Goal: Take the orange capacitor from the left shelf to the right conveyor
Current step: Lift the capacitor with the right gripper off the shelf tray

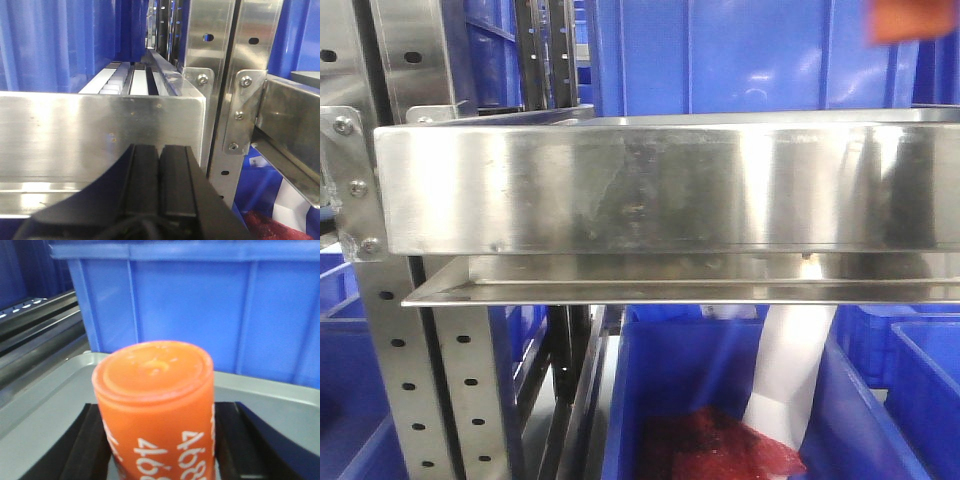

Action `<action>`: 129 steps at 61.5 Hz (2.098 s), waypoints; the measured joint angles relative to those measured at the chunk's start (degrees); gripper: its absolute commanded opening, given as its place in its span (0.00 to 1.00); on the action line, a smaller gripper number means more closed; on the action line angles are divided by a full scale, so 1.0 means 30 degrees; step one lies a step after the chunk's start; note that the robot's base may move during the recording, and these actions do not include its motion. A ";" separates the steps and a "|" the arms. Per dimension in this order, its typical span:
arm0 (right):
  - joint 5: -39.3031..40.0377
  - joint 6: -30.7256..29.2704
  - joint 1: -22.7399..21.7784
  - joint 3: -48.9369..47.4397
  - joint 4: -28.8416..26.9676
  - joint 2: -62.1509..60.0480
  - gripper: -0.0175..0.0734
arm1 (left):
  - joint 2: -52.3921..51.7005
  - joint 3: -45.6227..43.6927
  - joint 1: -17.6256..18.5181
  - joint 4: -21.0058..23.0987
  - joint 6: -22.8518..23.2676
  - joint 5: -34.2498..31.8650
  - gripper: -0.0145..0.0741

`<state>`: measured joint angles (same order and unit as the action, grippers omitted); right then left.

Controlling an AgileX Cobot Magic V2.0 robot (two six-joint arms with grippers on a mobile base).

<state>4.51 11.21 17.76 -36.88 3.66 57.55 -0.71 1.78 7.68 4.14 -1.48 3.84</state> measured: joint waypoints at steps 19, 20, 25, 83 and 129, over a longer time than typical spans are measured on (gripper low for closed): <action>-0.3842 0.0000 -0.2203 0.2591 0.0072 -0.6558 0.31 | 0.0000 0.0000 0.0000 0.0000 0.0000 0.0000 0.02; -0.4168 0.0000 -0.2289 0.2662 0.0072 -0.6856 0.31 | 0.0000 0.0000 0.0000 0.0000 0.0000 0.0000 0.02; -0.6012 0.0000 -0.2620 0.2890 0.0072 -0.8580 0.31 | 0.0000 0.0000 0.0000 0.0000 0.0000 0.0000 0.02; -1.1108 0.0000 -0.2659 0.3043 0.0072 -1.4493 0.31 | 0.0000 0.0000 0.0000 0.0000 0.0000 0.0000 0.02; -1.1108 0.0000 -0.2659 0.3043 0.0072 -1.4493 0.31 | 0.0000 0.0000 0.0000 0.0000 0.0000 0.0000 0.02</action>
<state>-28.81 11.21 9.78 -27.75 3.88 14.07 -0.71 1.78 7.68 4.14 -1.48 3.84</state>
